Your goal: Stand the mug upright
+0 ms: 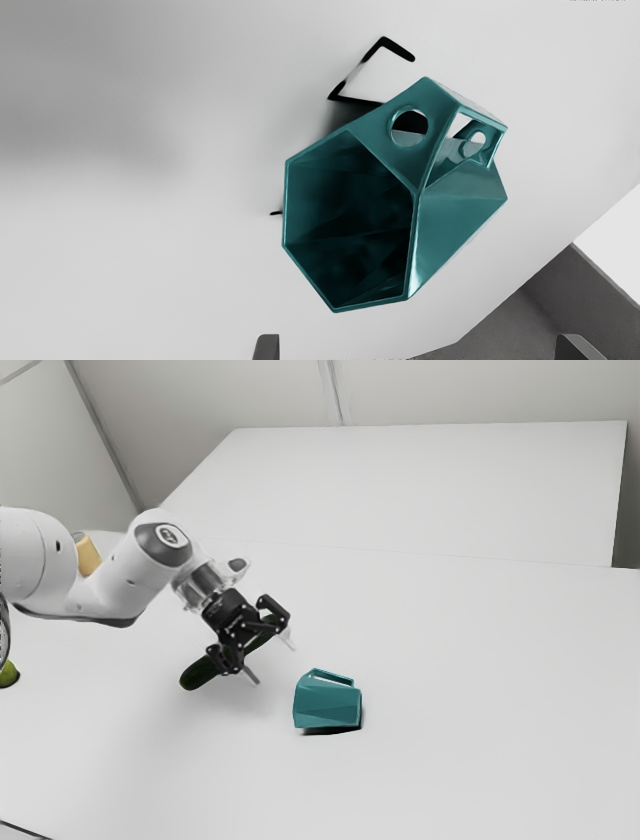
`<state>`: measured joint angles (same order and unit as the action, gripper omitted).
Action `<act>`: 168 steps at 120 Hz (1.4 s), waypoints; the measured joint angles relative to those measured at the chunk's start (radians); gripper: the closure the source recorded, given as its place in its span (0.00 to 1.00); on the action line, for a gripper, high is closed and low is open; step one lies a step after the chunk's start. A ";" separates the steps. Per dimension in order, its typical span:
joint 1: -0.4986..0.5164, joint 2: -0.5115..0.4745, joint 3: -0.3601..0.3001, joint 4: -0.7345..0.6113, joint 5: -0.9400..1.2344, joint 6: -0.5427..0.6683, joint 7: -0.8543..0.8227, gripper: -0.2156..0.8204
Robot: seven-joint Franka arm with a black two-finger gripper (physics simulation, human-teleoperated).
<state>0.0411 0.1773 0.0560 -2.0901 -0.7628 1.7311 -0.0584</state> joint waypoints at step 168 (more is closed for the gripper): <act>-0.024 0.136 -0.125 0.066 -0.211 0.132 -0.029 0.94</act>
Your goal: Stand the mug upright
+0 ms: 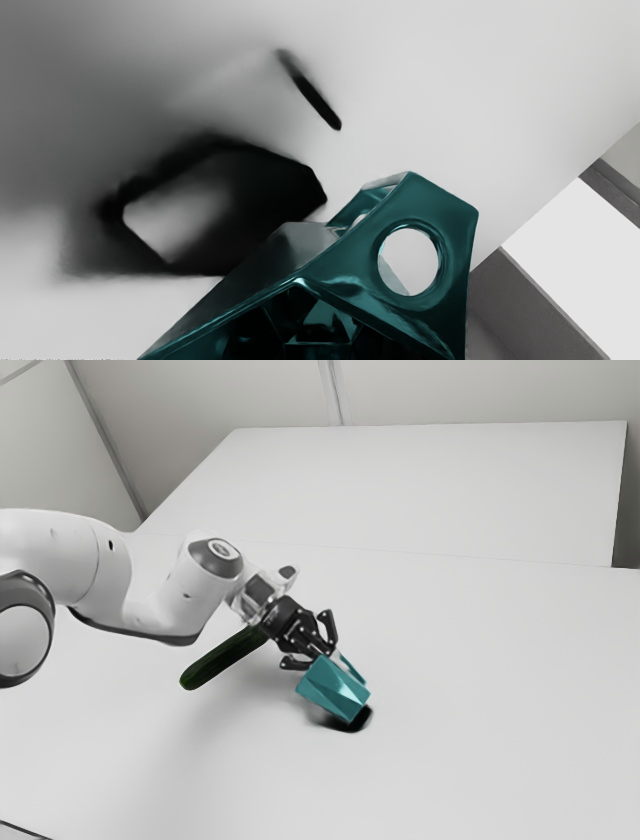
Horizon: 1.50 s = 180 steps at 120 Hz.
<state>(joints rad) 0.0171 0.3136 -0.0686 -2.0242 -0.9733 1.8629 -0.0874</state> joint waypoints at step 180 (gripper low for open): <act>-0.089 -0.082 -0.063 0.003 0.996 0.407 -0.059 0.97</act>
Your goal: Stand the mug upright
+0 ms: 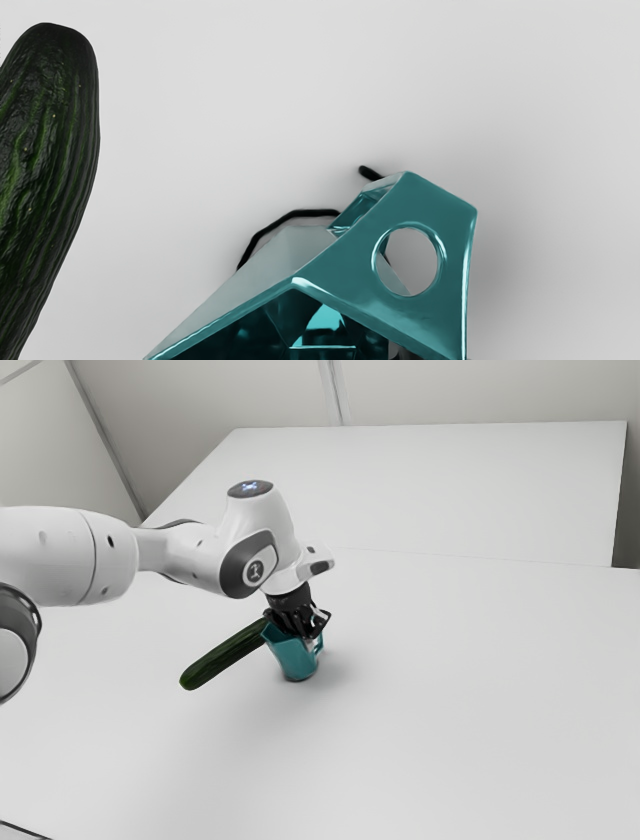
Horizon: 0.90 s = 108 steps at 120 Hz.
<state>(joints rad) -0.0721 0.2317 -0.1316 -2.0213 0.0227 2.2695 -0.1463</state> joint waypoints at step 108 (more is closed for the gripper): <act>-0.022 -0.204 0.021 0.097 0.002 -0.141 0.002 0.22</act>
<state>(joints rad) -0.0945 0.0275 -0.1107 -1.9241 0.0244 2.1288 -0.1438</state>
